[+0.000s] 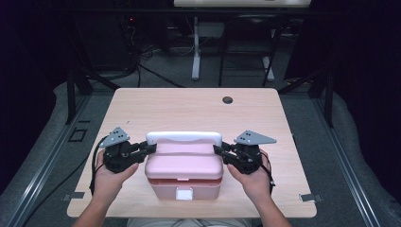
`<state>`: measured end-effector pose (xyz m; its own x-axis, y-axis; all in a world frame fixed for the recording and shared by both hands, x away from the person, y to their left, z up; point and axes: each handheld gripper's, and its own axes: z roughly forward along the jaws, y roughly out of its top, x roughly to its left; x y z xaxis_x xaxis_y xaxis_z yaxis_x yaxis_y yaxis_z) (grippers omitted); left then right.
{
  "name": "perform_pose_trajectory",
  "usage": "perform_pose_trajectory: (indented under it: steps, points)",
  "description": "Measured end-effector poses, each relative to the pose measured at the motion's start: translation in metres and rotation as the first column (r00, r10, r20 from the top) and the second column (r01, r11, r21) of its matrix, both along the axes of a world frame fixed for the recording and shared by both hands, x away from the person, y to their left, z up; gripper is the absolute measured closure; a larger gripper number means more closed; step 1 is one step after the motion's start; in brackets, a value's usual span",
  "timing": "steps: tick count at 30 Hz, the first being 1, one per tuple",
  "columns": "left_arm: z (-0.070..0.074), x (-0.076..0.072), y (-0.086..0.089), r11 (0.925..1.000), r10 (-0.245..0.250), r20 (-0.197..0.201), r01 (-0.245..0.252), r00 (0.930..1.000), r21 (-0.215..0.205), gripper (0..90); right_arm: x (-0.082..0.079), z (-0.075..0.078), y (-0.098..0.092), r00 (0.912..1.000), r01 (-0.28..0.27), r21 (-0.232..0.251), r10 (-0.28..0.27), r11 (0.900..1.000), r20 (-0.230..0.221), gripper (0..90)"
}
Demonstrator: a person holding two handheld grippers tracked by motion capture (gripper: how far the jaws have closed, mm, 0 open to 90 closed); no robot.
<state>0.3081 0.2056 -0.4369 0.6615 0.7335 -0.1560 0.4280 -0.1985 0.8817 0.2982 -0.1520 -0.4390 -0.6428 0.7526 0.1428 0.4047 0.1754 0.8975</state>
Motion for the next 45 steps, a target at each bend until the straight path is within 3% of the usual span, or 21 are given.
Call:
perform_pose_trajectory:
  steps: [10,21,33,45]
  points:
    - [0.002,-0.002,0.006,0.9993,0.009,0.013,-0.009,0.9999,-0.037,67.7,0.002,0.002,0.0,0.9999,0.009,0.01,-0.009,1.0,0.011,73.6]
    - [0.009,-0.011,0.021,0.9992,0.038,0.021,-0.038,0.999,-0.008,67.6,0.003,0.003,0.0,0.9999,0.009,0.016,-0.01,1.0,0.012,73.6]
    - [0.003,-0.014,0.028,0.9977,0.059,0.006,-0.059,0.9982,0.031,77.7,0.006,0.008,-0.001,0.9999,0.008,0.03,-0.009,1.0,0.014,73.6]
    - [-0.013,-0.026,0.028,0.9979,0.021,-0.034,-0.019,0.9992,0.062,89.2,0.009,0.01,-0.001,0.9998,0.011,0.045,-0.011,0.999,0.015,73.6]
